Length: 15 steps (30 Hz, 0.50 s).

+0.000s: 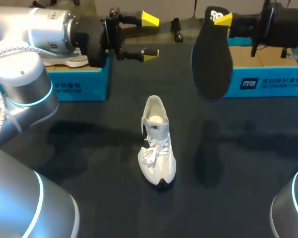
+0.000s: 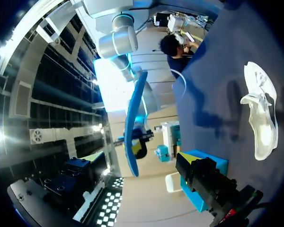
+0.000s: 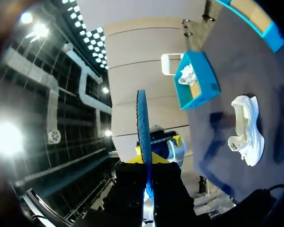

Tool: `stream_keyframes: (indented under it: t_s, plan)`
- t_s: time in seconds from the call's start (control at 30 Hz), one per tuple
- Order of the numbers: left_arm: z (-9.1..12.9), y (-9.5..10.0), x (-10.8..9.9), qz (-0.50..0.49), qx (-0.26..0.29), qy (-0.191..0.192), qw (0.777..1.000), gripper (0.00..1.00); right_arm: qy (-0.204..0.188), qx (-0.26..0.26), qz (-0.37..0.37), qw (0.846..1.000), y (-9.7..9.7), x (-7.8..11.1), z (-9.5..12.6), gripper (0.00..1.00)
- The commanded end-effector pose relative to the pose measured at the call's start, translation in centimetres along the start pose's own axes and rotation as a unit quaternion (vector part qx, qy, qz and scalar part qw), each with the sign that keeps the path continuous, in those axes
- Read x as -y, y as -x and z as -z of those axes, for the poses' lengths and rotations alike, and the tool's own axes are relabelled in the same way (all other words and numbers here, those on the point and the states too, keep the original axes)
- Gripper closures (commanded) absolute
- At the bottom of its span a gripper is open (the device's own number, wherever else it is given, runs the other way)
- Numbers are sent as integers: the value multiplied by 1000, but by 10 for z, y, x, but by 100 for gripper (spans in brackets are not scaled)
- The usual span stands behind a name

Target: Take the shoe out of the shoebox, open the shoe tongue, remove and reinsert the insole, then place the shoe into the shoebox

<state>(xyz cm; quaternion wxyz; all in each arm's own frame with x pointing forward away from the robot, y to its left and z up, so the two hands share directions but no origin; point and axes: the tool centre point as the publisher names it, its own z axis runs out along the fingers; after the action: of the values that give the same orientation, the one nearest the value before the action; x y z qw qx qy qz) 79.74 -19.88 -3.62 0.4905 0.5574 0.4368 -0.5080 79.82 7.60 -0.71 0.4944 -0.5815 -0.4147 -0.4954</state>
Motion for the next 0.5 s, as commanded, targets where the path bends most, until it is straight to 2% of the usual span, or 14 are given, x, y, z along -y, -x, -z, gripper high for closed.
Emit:
stream_keyframes:
  t_s: [0.03,0.2,0.4,0.5]
  plan:
    - [-5,-1,2,-4,-2,-6,1000,0,-45,39,-14,998,1,-29,0,100]
    - [-13,3,6,-8,6,-9,1000,0,-46,60,-31,997,5,-46,-5,100]
    - [-28,4,4,-11,20,0,1000,0,-53,71,-44,995,8,-62,-22,100]
    - [-32,3,4,-14,20,-1,1000,5,-61,70,-45,995,6,-66,-31,100]
